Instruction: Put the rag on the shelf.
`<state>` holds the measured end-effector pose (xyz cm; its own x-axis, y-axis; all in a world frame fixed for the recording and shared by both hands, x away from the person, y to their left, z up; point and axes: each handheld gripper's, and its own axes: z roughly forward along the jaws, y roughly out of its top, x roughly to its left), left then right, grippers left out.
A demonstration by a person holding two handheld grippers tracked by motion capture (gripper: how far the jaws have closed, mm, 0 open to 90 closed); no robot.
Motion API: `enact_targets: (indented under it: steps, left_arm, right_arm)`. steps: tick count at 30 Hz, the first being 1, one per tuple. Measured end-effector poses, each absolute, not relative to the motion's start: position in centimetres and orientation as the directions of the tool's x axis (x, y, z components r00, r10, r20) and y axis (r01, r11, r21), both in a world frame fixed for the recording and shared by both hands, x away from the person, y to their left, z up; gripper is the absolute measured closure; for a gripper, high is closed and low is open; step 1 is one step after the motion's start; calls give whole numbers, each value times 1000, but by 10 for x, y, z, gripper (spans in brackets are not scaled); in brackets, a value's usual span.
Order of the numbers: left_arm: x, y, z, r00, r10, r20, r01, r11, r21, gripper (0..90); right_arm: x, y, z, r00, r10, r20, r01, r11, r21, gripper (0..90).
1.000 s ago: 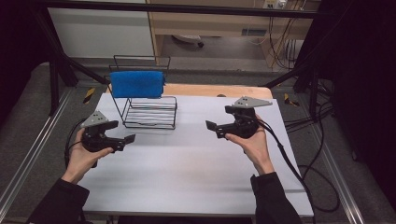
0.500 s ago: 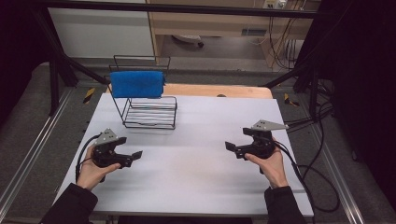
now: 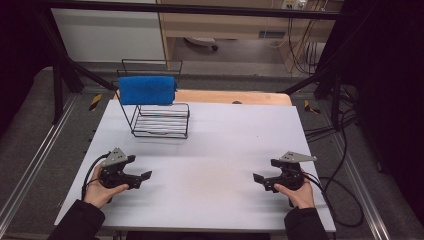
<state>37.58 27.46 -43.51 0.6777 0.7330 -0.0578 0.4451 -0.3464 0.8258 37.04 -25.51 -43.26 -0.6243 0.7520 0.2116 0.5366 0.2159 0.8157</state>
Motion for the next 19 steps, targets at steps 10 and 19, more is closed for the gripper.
enact_targets:
  steps: [10, 19]
  left_arm:
    - [369, 275, -441, 692, 721, -40, 431, -368, 824, 89]
    - [368, 276, -443, 692, 721, -39, 434, -371, 821, 89]
  right_arm:
    - [358, -271, -447, -623, 748, 227, 550, 214, 807, 9]
    - [357, -271, -447, -624, 746, 230, 552, 213, 806, 9]
